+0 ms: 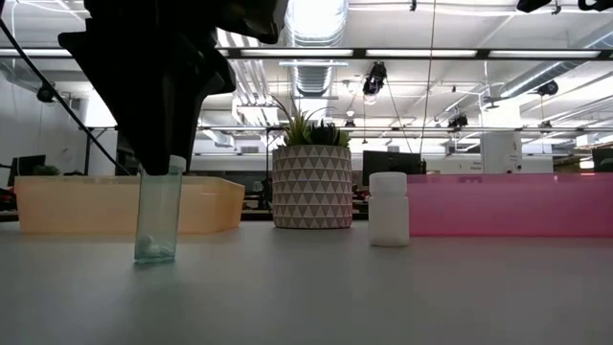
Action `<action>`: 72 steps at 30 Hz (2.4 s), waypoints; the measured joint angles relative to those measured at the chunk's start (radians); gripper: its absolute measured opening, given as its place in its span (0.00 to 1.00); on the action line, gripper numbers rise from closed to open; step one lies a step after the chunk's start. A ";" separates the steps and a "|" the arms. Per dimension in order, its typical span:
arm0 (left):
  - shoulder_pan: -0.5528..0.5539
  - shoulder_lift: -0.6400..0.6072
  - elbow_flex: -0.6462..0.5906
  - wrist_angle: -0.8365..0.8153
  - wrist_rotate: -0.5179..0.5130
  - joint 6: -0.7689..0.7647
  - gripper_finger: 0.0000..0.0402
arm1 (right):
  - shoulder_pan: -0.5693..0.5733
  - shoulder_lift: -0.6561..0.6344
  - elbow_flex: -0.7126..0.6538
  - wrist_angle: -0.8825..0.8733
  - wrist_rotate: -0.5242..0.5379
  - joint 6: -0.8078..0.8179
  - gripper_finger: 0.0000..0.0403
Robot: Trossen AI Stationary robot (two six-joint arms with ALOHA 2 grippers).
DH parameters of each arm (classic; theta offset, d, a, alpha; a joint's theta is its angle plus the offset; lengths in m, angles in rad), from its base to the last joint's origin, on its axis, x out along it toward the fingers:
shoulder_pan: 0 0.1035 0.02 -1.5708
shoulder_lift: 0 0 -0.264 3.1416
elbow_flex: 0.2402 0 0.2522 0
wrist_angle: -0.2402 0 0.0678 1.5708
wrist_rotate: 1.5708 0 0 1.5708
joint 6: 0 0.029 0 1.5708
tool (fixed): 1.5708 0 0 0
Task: Pick and place medicine bottles into bin by pill shape (circle, oval)
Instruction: Put the left small blue pill bottle in the orange bin
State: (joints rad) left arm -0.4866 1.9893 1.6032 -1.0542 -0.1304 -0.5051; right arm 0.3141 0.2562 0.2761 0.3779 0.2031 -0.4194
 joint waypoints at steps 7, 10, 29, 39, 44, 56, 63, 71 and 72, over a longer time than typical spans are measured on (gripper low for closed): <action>0.000 0.000 0.000 0.000 0.001 0.015 0.24 | 0.000 0.000 0.000 -0.002 0.001 0.000 0.48; 0.000 -0.005 0.000 0.000 0.002 0.015 0.24 | 0.000 0.000 0.000 -0.003 0.005 0.000 0.48; 0.178 -0.015 0.277 -0.053 -0.045 0.306 0.24 | 0.000 0.000 0.003 -0.014 0.009 -0.001 0.48; 0.271 -0.015 0.347 0.078 -0.173 0.537 0.24 | 0.000 -0.001 0.003 -0.016 0.019 -0.012 0.48; 0.313 -0.015 0.342 0.203 -0.196 0.625 0.24 | 0.000 -0.003 0.027 -0.079 0.060 -0.010 0.48; 0.423 -0.009 0.256 0.577 -0.211 0.646 0.24 | 0.000 -0.120 0.048 -0.230 0.060 0.028 0.48; 0.435 0.035 0.147 0.838 -0.218 0.629 0.24 | 0.000 -0.210 0.048 -0.300 0.060 0.051 0.48; 0.436 0.166 0.134 1.037 -0.249 0.555 0.24 | 0.000 -0.239 0.048 -0.327 0.060 0.063 0.48; 0.438 0.181 0.134 1.046 -0.250 0.542 0.24 | 0.000 -0.238 0.048 -0.328 0.060 0.063 0.48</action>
State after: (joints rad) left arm -0.0490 2.1700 1.7367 -0.0078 -0.3807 0.0369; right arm 0.3138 0.0181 0.3244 0.0502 0.2626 -0.3567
